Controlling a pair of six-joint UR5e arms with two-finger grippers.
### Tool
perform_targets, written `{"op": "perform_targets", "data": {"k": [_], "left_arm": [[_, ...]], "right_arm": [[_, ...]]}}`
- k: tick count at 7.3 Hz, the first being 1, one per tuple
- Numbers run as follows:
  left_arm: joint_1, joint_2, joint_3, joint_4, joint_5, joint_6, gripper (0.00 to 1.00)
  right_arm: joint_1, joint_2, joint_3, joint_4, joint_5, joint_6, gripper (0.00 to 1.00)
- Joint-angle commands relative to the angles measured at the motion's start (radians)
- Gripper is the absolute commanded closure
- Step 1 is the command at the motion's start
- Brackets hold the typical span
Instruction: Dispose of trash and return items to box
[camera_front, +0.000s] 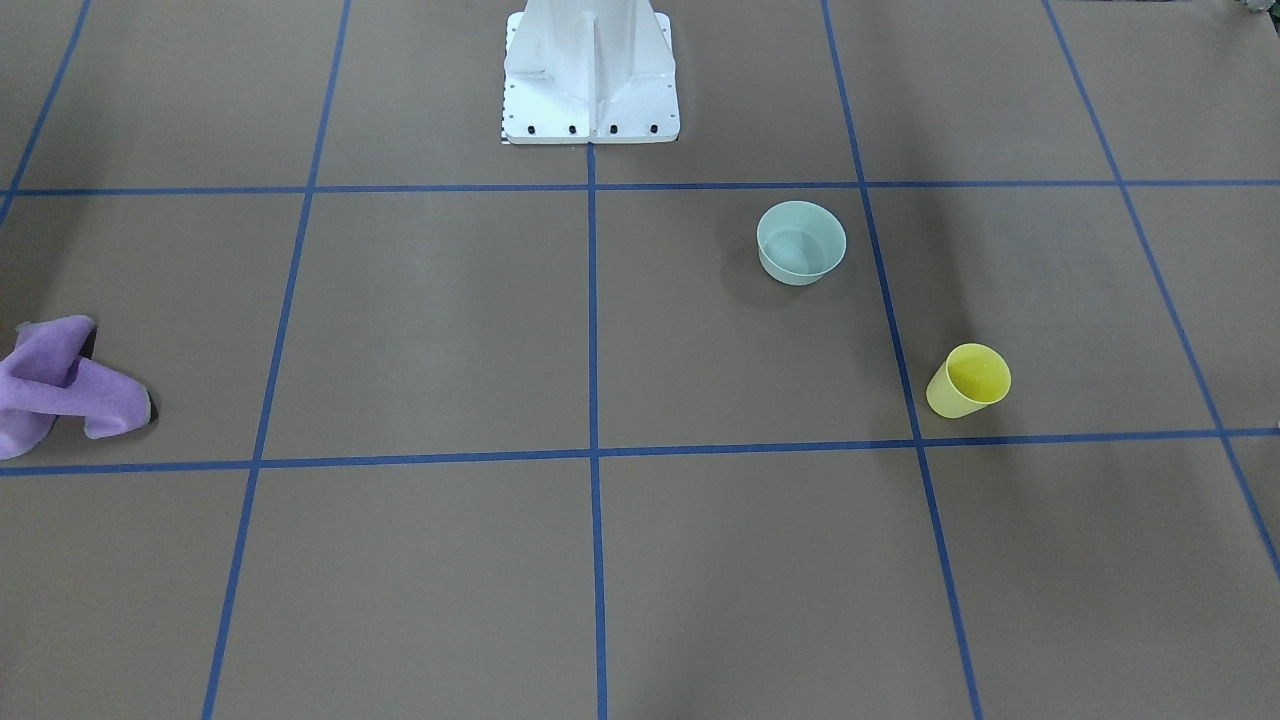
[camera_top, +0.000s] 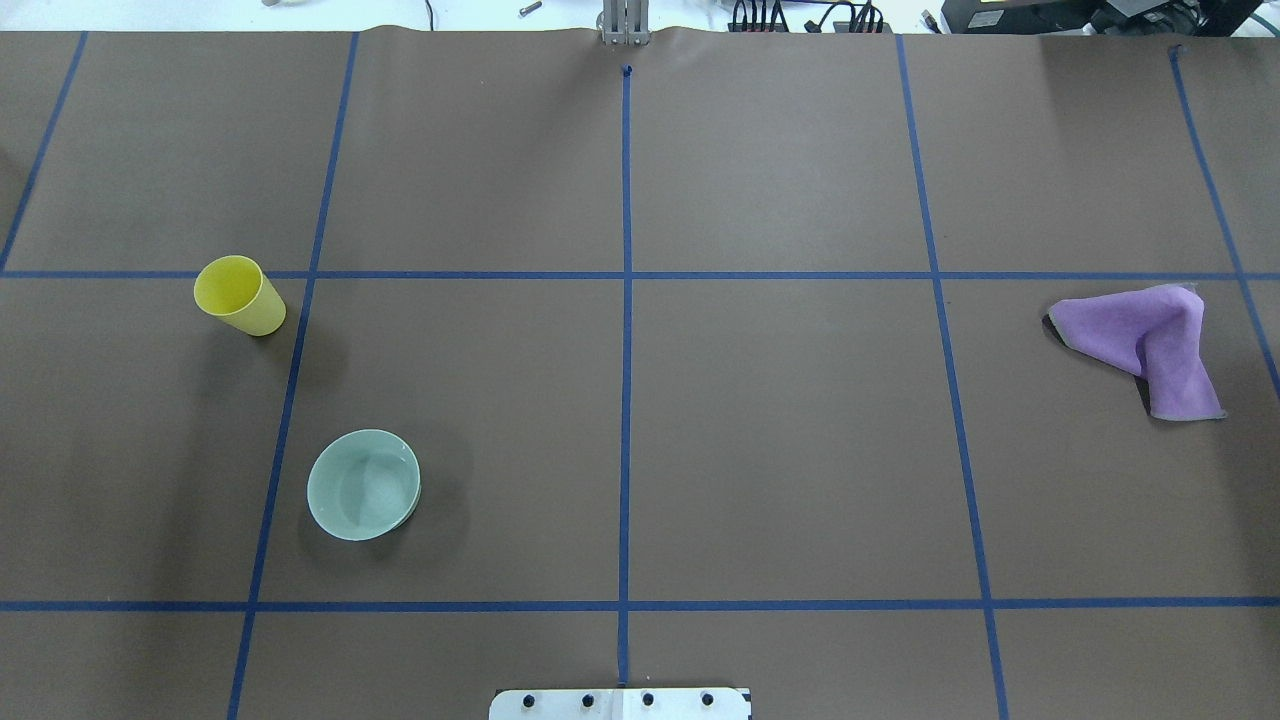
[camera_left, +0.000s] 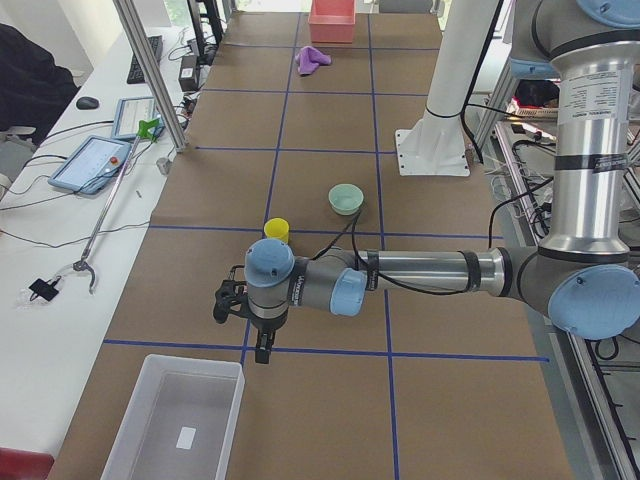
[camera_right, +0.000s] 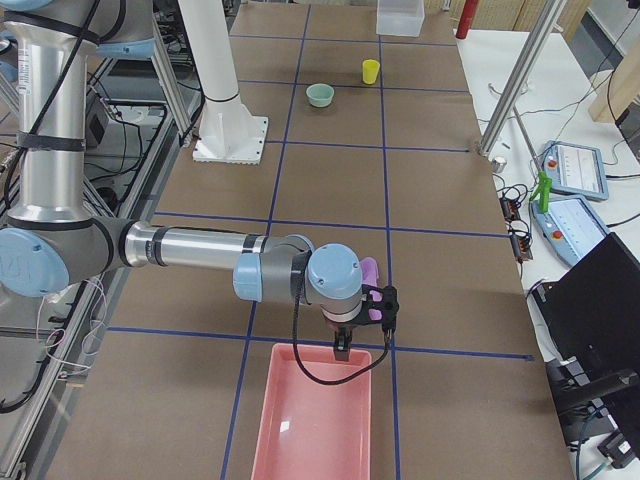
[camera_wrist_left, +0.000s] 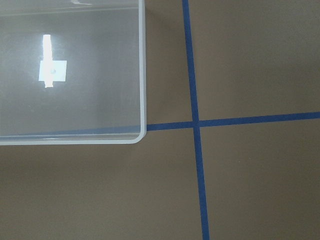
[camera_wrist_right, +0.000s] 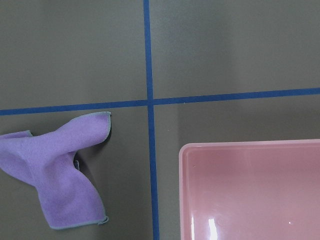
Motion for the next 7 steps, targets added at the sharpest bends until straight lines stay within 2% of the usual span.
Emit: {"op": "perform_targets", "data": {"k": [1,7], "left_arm": [[-0.003,0.024,-0.038,-0.003,-0.019,0.009,0.01],[0.000,0.014,-0.043,0.002,-0.020,0.006,0.01]], "right_arm": [[0.000,0.000,0.001,-0.001,0.001,0.000,0.00],[-0.025,0.001,0.015,0.002,-0.013,0.005,0.00]]}}
